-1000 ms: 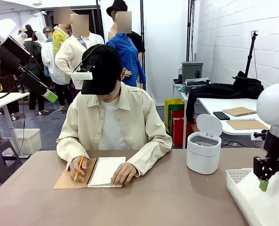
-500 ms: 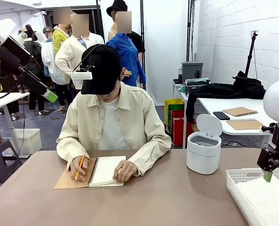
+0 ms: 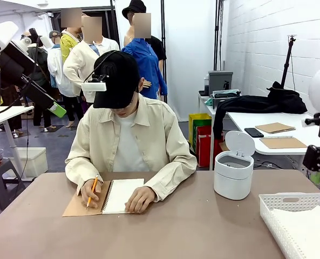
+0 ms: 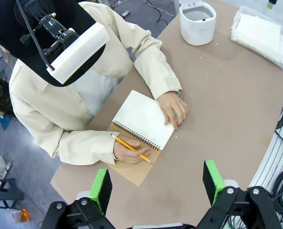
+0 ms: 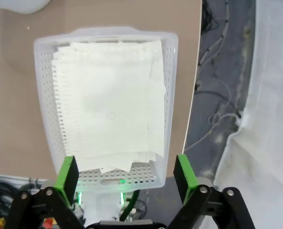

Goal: Sort the paper based on its condition.
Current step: If a person hands you a paper, place it in the Organizing basket , and if it's crumpled, put it in the Trash can.

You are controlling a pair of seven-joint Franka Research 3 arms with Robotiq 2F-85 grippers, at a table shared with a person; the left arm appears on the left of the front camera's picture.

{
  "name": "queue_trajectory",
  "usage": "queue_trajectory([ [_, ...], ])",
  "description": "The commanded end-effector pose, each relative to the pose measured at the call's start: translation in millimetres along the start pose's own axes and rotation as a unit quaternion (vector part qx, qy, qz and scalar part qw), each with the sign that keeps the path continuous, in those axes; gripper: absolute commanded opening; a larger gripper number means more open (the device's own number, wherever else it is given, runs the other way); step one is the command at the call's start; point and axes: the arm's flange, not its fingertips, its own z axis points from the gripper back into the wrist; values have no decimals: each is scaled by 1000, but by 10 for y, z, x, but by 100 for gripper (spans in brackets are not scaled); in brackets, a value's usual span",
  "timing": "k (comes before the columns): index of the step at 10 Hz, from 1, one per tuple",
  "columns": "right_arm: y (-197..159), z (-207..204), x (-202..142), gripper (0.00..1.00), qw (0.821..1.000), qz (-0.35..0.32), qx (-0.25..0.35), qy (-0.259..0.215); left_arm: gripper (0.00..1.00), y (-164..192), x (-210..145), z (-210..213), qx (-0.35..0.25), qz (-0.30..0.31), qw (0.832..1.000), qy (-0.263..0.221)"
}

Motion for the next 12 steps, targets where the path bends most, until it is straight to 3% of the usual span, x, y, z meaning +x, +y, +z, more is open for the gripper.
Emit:
queue_trajectory([
  [1,102,137,-53,100,997,44,33,-59,100,10,5,3,1,2,1000,-2],
  [2,159,202,-72,100,995,44,51,-80,100,10,5,3,1,2,1000,-2],
  [3,65,156,-17,100,999,16,6,-28,100,10,5,3,1,2,1000,-2],
  [9,75,164,-19,100,999,21,14,-33,100,10,5,3,1,2,1000,-2],
  [12,751,519,-120,100,981,146,65,-105,100,10,5,3,1,2,1000,-2],
])
